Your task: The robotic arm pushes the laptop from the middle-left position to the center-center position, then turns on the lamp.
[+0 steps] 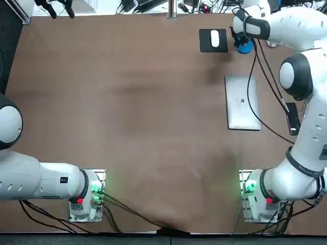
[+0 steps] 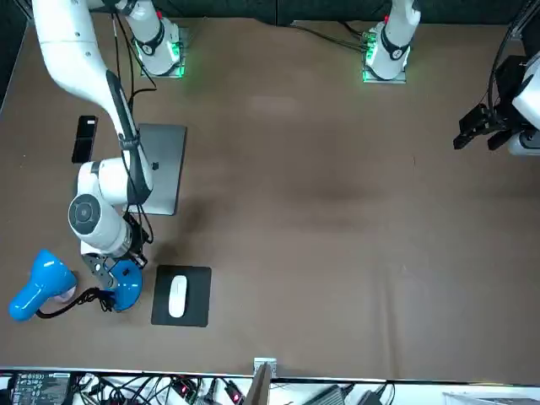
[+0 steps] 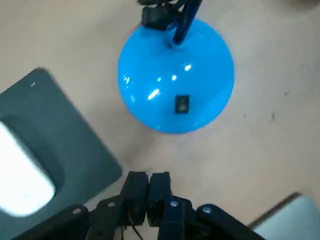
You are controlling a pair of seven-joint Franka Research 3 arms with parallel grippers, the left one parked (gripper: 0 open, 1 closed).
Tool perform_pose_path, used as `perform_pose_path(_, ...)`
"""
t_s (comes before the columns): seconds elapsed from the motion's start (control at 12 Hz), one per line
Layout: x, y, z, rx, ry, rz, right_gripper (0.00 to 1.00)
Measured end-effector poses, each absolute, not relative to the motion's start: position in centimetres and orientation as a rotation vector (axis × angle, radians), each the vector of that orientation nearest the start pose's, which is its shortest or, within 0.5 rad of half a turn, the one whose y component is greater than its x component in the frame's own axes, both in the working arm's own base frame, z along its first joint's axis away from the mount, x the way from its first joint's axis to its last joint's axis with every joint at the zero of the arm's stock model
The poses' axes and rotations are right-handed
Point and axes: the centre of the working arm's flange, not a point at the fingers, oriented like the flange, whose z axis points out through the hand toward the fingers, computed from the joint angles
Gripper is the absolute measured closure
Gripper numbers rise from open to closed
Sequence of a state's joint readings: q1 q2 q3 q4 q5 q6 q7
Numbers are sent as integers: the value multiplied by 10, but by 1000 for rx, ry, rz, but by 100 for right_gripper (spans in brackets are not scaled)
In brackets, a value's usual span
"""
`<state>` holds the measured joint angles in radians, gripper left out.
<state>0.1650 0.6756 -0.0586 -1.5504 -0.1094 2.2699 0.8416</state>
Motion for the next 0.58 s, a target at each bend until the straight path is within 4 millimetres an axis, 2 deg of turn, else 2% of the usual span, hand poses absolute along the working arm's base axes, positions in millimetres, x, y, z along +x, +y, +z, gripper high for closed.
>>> perform_pose_path(0.25,695,98,277,-3078,965,-109,91)
perform_pose_path(0.33,689,105,288,-3109,878,-79,91)
perform_pose_path(0.58,683,105,325,-3148,679,-58,90)
